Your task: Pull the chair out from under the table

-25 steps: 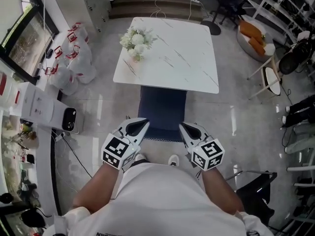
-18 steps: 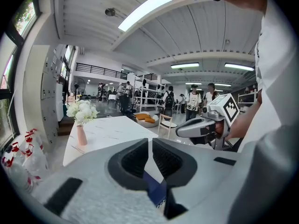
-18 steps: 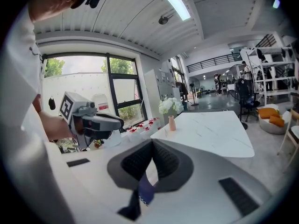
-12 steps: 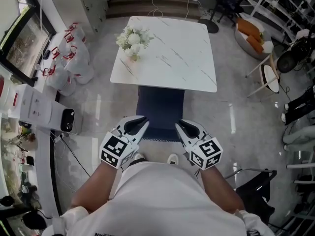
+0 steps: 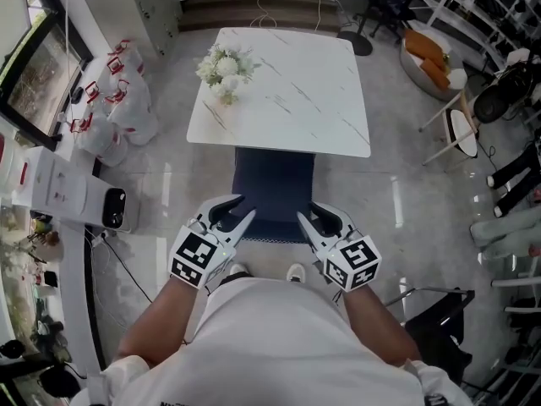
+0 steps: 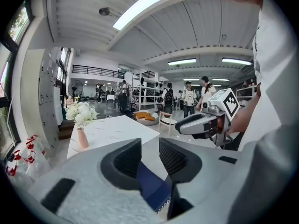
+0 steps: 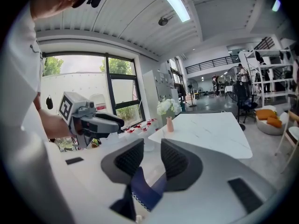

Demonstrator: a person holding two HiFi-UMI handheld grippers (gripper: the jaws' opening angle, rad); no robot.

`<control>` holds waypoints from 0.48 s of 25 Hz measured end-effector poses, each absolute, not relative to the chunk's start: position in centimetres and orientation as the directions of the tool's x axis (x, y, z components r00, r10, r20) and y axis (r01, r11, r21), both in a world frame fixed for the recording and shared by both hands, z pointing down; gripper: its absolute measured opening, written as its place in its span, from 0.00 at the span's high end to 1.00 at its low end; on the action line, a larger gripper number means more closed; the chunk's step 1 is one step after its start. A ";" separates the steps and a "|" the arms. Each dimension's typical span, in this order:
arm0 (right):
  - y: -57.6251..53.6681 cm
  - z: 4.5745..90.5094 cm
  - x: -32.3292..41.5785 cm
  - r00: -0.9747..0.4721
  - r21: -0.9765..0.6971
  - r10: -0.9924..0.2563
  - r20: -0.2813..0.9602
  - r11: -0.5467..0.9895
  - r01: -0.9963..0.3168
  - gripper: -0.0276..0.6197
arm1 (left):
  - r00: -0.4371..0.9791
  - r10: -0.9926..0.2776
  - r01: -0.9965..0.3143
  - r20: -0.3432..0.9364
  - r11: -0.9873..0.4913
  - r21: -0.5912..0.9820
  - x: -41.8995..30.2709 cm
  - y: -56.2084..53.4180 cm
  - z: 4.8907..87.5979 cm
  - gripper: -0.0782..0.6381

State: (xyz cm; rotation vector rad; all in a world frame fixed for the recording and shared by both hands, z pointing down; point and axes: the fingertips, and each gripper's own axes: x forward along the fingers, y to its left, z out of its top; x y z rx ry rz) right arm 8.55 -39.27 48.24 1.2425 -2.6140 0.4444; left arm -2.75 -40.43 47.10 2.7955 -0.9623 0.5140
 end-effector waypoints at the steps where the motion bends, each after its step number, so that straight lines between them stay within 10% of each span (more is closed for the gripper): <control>1: -39.3 48.3 8.6 -0.620 -0.179 -0.718 0.317 0.597 -0.782 0.77 | 0.734 -0.571 -0.620 0.367 -0.785 0.019 -2.8 -40.5 47.2 0.71; 12: -39.2 48.5 8.8 -0.613 -0.174 -0.719 0.326 0.592 -0.787 0.73 | 0.738 -0.567 -0.621 0.366 -0.783 0.037 -2.7 -40.5 47.4 0.68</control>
